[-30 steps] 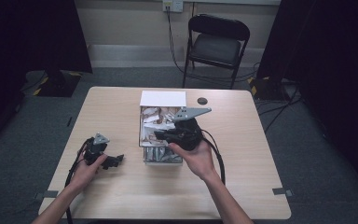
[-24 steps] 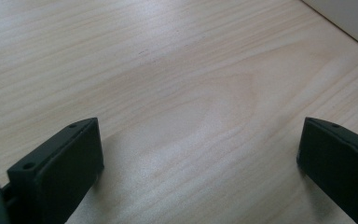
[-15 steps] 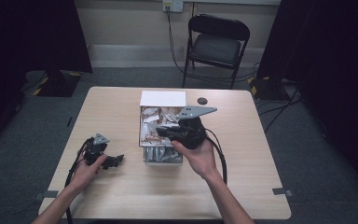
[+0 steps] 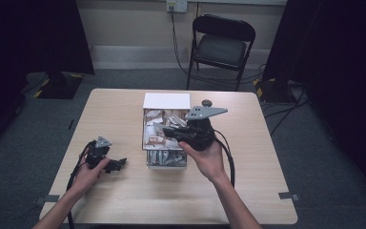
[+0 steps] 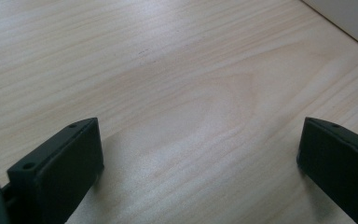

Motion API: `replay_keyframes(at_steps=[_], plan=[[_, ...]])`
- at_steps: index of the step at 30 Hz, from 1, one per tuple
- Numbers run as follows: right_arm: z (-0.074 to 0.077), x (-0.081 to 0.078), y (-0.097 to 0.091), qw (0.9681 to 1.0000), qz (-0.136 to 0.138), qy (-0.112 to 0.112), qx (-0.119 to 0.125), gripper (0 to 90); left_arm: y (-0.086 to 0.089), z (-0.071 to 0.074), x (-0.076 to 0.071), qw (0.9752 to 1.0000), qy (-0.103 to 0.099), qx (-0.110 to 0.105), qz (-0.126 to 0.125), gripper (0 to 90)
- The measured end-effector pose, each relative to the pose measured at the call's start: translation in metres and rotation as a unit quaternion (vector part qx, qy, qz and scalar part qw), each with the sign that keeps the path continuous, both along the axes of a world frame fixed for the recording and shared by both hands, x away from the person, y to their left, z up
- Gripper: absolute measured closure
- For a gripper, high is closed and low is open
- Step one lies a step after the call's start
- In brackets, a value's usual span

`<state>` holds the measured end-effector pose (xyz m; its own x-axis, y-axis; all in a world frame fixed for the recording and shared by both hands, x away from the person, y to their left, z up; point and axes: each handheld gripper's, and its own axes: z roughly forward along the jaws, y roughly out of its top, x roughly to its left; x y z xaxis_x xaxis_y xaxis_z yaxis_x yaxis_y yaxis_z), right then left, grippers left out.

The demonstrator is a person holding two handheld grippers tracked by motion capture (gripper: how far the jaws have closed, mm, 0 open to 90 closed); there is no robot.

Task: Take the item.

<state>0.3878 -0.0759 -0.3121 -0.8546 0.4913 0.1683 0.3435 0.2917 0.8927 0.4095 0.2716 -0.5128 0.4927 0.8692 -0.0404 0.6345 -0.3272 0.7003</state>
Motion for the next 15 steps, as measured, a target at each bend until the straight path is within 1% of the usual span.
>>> replay_keyframes(at_steps=[11, 15], plan=[[0.009, -0.004, -0.007, 0.9999, 0.002, -0.009, 0.010, 88.7, 0.000, 0.000, 0.000, 1.0000, 0.000, 0.001, 0.000, 0.0], [0.011, -0.004, -0.009, 0.9999, 0.001, -0.011, 0.011, 88.7, 0.000, 0.000, 0.000, 1.0000, 0.000, 0.000, 0.000, 0.0]])
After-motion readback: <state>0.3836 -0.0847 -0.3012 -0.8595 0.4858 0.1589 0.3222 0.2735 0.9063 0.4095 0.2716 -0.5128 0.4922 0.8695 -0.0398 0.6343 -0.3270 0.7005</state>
